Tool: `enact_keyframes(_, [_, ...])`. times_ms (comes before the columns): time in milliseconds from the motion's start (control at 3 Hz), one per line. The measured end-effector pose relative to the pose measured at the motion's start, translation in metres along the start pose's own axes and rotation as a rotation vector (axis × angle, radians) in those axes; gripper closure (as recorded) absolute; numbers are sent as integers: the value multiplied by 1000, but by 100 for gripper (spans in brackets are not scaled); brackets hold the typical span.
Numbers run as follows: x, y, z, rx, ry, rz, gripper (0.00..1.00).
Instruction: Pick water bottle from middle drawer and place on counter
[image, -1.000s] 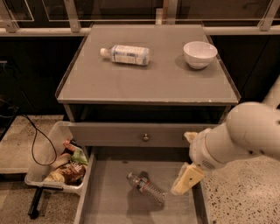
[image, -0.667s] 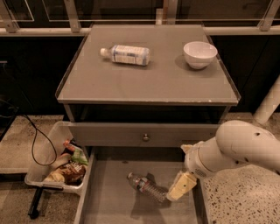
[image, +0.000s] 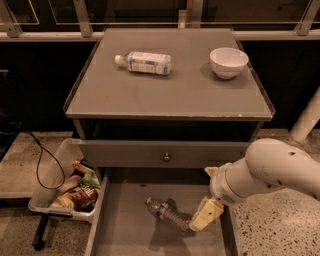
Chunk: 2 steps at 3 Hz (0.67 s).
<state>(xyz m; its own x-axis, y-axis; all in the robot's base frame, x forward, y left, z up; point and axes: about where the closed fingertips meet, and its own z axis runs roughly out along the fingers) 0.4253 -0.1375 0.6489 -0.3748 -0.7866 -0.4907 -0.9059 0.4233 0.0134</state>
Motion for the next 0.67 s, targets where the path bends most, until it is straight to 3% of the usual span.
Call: enact_keyframes(667, [9, -5, 62, -60, -114, 11, 0])
